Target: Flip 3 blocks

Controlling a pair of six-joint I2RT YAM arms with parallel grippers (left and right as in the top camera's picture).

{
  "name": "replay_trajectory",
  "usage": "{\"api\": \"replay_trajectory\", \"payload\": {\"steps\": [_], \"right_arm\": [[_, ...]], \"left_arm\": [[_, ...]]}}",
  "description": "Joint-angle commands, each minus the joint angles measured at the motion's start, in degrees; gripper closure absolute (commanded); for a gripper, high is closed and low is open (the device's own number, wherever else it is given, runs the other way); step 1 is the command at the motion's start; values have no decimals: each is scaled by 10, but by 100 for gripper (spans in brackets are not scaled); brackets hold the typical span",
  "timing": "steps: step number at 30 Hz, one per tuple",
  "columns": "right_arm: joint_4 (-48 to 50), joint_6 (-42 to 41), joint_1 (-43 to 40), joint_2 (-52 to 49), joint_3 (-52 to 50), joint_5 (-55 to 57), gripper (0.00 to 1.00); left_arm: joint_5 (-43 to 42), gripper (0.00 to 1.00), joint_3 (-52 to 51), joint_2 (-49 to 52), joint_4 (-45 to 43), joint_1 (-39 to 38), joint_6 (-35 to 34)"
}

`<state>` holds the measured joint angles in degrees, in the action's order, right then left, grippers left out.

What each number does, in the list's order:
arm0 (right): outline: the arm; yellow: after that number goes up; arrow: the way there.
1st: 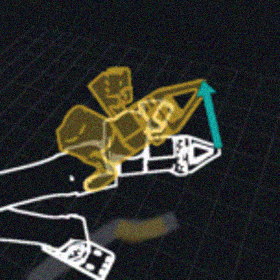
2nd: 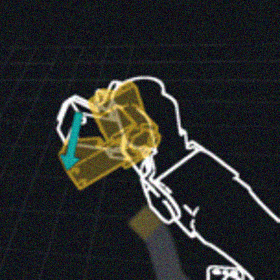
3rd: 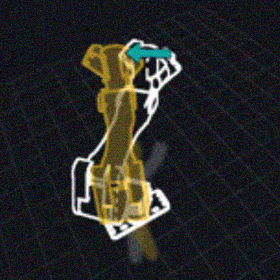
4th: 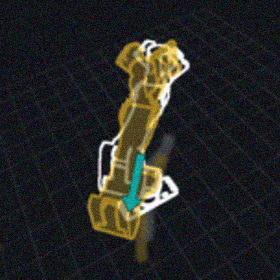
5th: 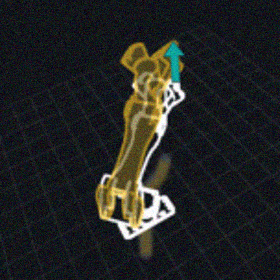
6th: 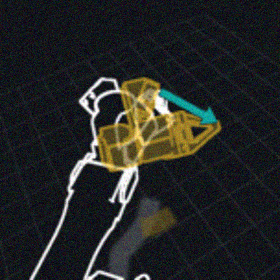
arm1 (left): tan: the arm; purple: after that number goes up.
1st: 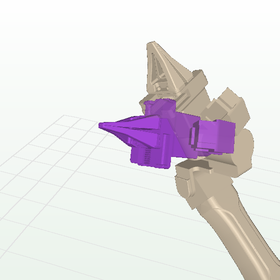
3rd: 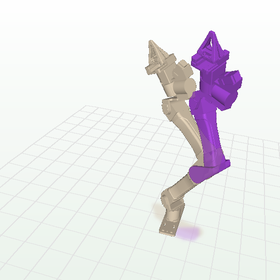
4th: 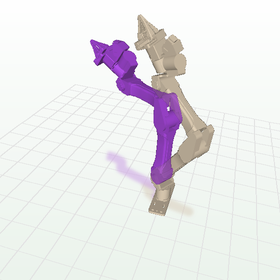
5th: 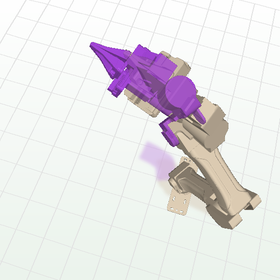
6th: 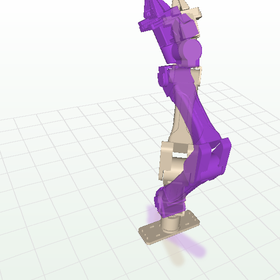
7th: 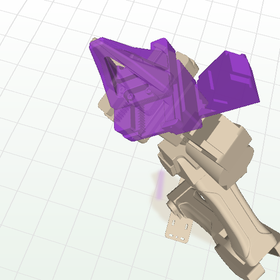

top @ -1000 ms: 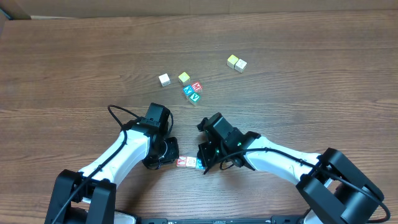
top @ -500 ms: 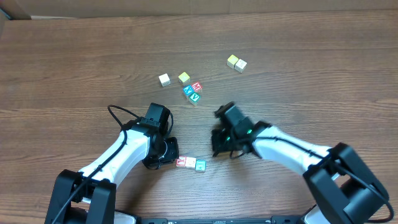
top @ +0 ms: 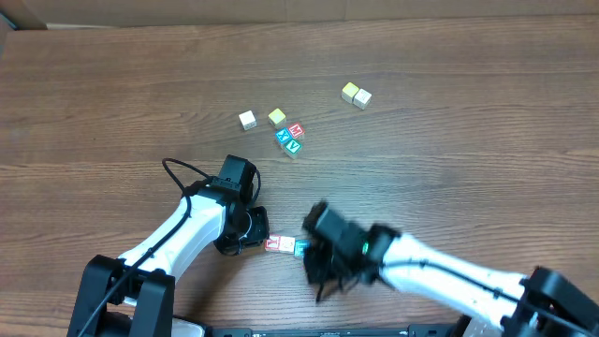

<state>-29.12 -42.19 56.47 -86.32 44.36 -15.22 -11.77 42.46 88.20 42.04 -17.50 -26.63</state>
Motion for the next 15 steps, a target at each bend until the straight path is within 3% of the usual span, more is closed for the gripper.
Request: {"api": "replay_trajectory", "payload": {"steps": [1,15], "right_arm": [[31,-128,42,29,-27,7,96],[62,-226,71,-12,-32,63,96]], "left_arm": [[1,95,-2,2,1,3,-3],[-3,95,-2,2,1,3,-4]]}}
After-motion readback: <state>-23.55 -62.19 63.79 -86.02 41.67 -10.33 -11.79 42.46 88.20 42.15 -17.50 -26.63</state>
